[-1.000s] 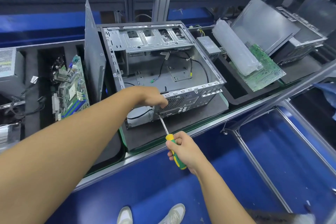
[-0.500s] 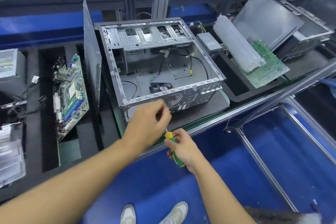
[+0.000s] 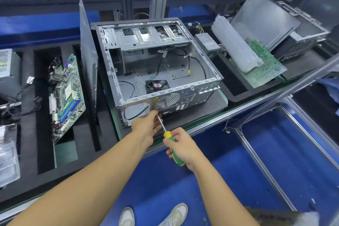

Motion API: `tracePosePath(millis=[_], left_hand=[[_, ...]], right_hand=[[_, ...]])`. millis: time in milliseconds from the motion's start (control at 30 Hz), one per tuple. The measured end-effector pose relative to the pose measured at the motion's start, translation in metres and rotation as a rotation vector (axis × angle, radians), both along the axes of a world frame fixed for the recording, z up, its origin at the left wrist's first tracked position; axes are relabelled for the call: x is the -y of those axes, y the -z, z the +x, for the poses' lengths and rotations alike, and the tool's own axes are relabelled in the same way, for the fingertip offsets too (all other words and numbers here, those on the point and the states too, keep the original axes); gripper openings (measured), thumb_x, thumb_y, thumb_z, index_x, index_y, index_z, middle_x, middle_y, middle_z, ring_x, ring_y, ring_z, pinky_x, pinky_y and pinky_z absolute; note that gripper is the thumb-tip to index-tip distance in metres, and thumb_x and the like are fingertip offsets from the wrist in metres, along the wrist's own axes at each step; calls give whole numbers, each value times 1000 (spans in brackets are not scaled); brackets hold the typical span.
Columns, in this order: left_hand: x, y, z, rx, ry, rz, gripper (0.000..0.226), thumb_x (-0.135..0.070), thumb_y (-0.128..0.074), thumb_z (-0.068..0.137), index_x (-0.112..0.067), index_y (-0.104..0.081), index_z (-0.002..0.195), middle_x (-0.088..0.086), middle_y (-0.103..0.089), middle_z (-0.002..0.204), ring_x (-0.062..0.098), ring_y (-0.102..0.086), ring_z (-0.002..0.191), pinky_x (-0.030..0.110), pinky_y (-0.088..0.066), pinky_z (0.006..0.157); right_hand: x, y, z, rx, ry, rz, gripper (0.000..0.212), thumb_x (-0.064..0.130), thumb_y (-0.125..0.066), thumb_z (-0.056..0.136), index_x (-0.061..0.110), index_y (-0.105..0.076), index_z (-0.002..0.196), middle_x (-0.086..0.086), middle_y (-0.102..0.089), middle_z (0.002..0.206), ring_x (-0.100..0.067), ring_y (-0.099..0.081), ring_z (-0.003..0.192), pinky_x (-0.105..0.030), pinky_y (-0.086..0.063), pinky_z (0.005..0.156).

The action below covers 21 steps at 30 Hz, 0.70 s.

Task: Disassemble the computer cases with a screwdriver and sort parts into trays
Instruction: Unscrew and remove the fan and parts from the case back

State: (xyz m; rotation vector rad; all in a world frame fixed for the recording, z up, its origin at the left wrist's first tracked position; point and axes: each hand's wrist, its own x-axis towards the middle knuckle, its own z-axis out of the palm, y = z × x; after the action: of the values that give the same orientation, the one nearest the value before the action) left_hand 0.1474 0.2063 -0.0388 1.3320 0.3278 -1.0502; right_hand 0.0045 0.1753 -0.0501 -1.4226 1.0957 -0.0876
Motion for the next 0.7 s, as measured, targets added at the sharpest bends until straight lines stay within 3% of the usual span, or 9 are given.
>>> tracePosePath(millis=[167, 267, 333, 467, 700], left_hand=[[6, 2, -3, -46, -31, -20, 11, -12, -68, 93, -6, -64, 100, 8, -72, 84, 18, -69, 72, 31, -57, 65], [7, 2, -7, -42, -32, -62, 11, -9, -61, 96, -4, -60, 105, 9, -68, 86, 18, -67, 71, 29, -57, 67], [7, 2, -12, -13, 5, -90, 8, -9, -57, 96, -5, -59, 103, 9, -65, 84, 17, -65, 71, 28, -55, 68], [10, 2, -28, 72, 87, -39, 14, -9, -53, 96, -7, -65, 91, 6, -66, 82, 14, -63, 67, 25, -52, 61], [60, -19, -67, 114, 545, -178, 15, -12, -60, 97, -4, -73, 100, 6, -71, 81, 13, -66, 67, 23, -55, 60]], right_hand=[[3, -4, -3, -16, -24, -15, 18, 26, -65, 94, 23, -52, 105, -3, -66, 98, -8, -63, 62, -23, -54, 60], [7, -9, -10, -58, -49, -13, 19, 30, -65, 91, 25, -53, 104, -2, -68, 84, -12, -61, 60, -31, -53, 62], [11, -15, -19, -92, -66, -11, 20, 33, -64, 89, 24, -53, 104, -1, -67, 73, -14, -59, 58, -35, -51, 63], [26, -34, -43, -39, -18, 13, 20, 24, -63, 86, 14, -54, 100, -1, -60, 70, -19, -54, 57, -36, -49, 59], [71, -72, -67, 150, 247, 61, 11, 14, -58, 94, 6, -58, 101, -6, -57, 74, -18, -51, 53, -31, -48, 52]])
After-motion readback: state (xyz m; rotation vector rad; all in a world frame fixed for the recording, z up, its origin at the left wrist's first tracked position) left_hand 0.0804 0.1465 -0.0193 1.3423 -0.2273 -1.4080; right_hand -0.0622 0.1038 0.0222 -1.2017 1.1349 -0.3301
